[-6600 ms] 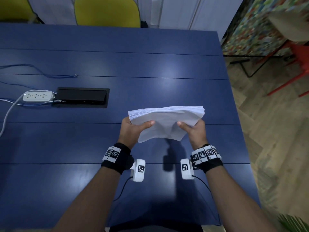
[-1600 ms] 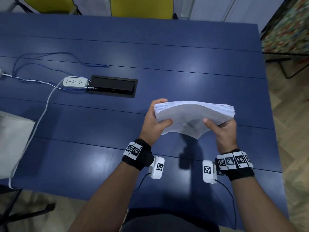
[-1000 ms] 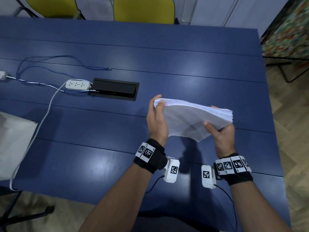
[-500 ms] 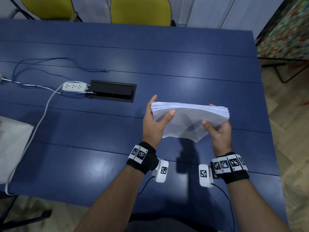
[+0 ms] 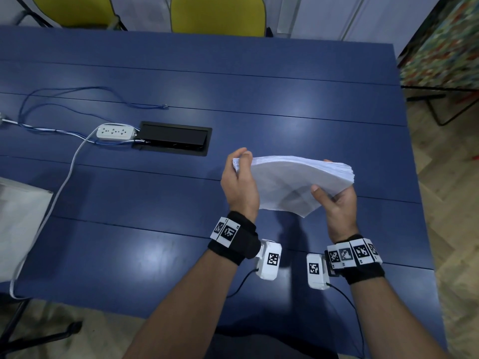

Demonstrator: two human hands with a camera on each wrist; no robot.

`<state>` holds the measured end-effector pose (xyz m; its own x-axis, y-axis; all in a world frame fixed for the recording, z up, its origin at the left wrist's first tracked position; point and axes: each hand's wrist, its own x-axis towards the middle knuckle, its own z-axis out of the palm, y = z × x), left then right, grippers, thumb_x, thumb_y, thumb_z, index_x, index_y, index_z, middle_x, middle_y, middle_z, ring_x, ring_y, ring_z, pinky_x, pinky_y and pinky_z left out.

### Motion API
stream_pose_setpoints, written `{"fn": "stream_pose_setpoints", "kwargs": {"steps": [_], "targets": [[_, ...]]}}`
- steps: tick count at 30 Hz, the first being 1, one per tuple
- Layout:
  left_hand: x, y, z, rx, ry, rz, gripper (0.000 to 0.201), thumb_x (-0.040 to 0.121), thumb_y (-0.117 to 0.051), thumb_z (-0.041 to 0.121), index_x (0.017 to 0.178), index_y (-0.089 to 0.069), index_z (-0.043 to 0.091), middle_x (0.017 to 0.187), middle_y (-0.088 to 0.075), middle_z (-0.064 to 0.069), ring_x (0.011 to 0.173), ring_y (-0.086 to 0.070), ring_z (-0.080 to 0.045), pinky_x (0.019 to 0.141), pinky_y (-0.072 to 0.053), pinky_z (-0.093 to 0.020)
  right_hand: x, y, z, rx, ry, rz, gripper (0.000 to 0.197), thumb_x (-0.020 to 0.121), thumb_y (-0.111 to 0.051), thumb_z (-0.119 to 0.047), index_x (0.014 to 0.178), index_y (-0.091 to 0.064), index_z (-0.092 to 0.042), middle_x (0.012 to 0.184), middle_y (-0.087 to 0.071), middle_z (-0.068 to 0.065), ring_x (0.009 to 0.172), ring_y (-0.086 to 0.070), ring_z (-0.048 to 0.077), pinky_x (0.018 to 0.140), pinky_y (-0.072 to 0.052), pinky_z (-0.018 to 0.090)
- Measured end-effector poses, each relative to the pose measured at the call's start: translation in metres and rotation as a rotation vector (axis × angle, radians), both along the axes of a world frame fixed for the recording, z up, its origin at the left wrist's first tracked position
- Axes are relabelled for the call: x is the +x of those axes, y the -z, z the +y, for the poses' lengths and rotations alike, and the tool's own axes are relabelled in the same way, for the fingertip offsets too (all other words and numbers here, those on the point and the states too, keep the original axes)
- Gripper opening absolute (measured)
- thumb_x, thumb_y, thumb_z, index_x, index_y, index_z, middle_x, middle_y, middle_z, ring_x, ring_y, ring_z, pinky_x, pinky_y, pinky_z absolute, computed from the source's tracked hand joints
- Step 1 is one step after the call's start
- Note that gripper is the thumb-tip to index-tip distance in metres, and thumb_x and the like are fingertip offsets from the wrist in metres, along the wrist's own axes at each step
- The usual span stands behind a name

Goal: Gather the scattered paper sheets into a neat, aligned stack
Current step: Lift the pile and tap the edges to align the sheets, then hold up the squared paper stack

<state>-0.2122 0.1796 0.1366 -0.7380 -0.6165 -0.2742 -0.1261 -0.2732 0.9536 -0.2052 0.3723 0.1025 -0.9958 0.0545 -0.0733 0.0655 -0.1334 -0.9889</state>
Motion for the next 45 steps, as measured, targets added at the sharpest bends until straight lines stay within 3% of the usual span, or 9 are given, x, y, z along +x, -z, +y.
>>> {"fn": "stream_pose_setpoints", "kwargs": {"steps": [4,7,9,12,18,21,30,42,45], "targets": [[0.003,-0.002,0.0,-0.039,0.066,0.033,0.026,0.105,-0.058,0.03,0.125,-0.072,0.019,0.111,-0.07,0.018,0.097,-0.063,0.016,0.09,-0.043,-0.008,-0.002,-0.001,0.0,-0.025,0.006,0.004,0.054,0.092,-0.062,0.012,0.14,-0.049,-0.007,0.128,-0.063,0.007,0.116,-0.062,0.016,0.1,-0.049,0.025],[0.008,0.009,-0.01,-0.021,0.161,0.088,0.048,0.091,-0.066,0.061,0.131,-0.066,0.035,0.128,-0.07,0.001,0.12,-0.067,-0.015,0.105,-0.053,-0.038,-0.004,0.003,0.001,-0.028,0.007,0.007,0.054,0.091,-0.063,0.013,0.141,-0.047,-0.002,0.13,-0.062,0.011,0.118,-0.061,0.02,0.101,-0.049,0.026],[0.013,0.029,-0.021,-0.082,0.307,0.168,0.071,0.079,-0.078,0.067,0.14,-0.056,0.04,0.14,-0.063,-0.014,0.125,-0.064,-0.034,0.106,-0.052,-0.05,-0.007,0.008,0.002,-0.024,0.015,-0.027,0.054,0.089,-0.065,0.013,0.139,-0.047,0.003,0.127,-0.064,0.014,0.115,-0.063,0.022,0.1,-0.051,0.03],[0.016,0.049,-0.034,-0.104,0.437,0.183,0.085,0.069,-0.088,0.04,0.144,-0.05,0.03,0.133,-0.063,-0.013,0.116,-0.065,-0.023,0.102,-0.056,-0.037,-0.01,0.015,0.002,-0.019,0.011,-0.108,0.048,0.088,-0.069,0.011,0.132,-0.052,0.007,0.12,-0.069,0.017,0.107,-0.068,0.023,0.094,-0.053,0.033],[0.02,0.076,-0.038,-0.047,0.455,-0.025,0.04,0.066,-0.074,0.018,0.105,-0.072,0.018,0.094,-0.079,0.009,0.088,-0.073,-0.01,0.086,-0.057,-0.035,-0.015,0.021,0.0,-0.035,0.009,-0.224,0.04,0.084,-0.069,0.014,0.118,-0.062,-0.006,0.098,-0.078,-0.005,0.09,-0.073,0.009,0.079,-0.056,0.022],[0.02,0.075,-0.033,0.004,0.45,-0.057,0.033,0.071,-0.068,0.007,0.103,-0.073,0.015,0.089,-0.08,0.012,0.086,-0.074,-0.01,0.081,-0.058,-0.028,-0.016,0.024,-0.004,-0.04,0.017,-0.238,0.044,0.083,-0.07,0.015,0.124,-0.06,0.003,0.098,-0.078,-0.003,0.09,-0.073,0.011,0.078,-0.056,0.023],[0.019,0.069,-0.042,0.031,0.484,-0.023,0.046,0.074,-0.063,0.001,0.119,-0.069,-0.005,0.107,-0.074,-0.013,0.096,-0.071,-0.022,0.089,-0.058,-0.035,-0.009,0.029,-0.005,0.021,0.064,-0.202,0.038,0.086,-0.072,0.008,0.122,-0.062,0.0,0.105,-0.075,0.004,0.094,-0.072,0.014,0.083,-0.056,0.024],[0.018,0.092,-0.049,0.043,0.643,-0.236,0.041,0.08,-0.086,-0.007,0.109,-0.077,0.02,0.119,-0.082,-0.007,0.112,-0.077,-0.024,0.098,-0.058,-0.041,-0.004,0.047,-0.004,0.128,-0.002,-0.284,0.035,0.085,-0.074,0.004,0.117,-0.069,-0.009,0.109,-0.077,0.002,0.102,-0.072,0.022,0.098,-0.055,0.046],[0.019,0.089,-0.047,0.033,0.625,-0.234,0.036,0.082,-0.086,-0.003,0.11,-0.078,0.017,0.114,-0.083,-0.002,0.104,-0.079,-0.016,0.093,-0.059,-0.033,-0.009,0.04,-0.007,0.144,-0.011,-0.308,0.037,0.085,-0.073,0.005,0.115,-0.068,-0.015,0.104,-0.078,-0.006,0.098,-0.074,0.012,0.092,-0.058,0.036]]}}
